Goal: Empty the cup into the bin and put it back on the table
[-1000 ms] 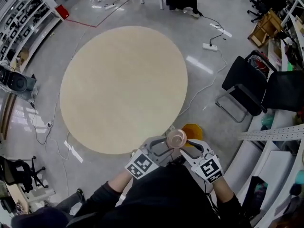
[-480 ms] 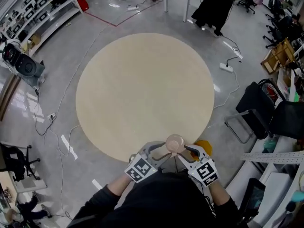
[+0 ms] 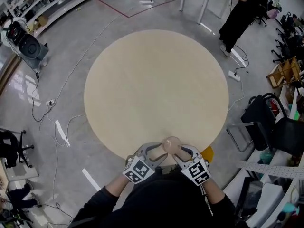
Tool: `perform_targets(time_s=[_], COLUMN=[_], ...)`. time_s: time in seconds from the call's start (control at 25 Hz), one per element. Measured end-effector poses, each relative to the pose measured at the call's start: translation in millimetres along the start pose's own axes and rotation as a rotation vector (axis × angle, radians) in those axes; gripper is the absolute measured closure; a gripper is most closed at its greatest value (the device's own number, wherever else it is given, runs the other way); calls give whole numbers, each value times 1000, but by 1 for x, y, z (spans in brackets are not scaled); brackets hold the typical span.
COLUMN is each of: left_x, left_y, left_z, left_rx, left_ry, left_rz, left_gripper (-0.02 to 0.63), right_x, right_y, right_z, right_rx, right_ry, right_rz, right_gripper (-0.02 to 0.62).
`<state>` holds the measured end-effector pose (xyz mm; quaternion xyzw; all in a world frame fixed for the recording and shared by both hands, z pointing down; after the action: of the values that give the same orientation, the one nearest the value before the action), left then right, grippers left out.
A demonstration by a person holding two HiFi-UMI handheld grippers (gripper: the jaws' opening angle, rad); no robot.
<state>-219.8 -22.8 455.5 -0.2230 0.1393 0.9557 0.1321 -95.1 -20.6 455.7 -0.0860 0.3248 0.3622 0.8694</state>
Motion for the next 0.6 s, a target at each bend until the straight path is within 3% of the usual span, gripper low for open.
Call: perform_targets(time_s=[0.6], left_x=[12], left_y=[41], left_z=[27], left_rx=[80], left_ry=[59], left_rz=[-118], left_gripper=[400], right_x=[-69], right_y=[-6], right_z=[-14], right_rx=[155], right_ry=[66], right_rz=[-128], right_gripper=[431])
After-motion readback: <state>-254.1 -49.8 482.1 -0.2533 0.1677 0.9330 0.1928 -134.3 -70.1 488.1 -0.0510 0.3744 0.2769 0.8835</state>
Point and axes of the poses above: the fingertips, and each gripper's own axes: x backward along the fingers, y to its left, z out of its underside, the point moved 6 cm from there along x, backward along the fingers, and after that the axes turned 11 degrees about z, right-handed, at the moved point
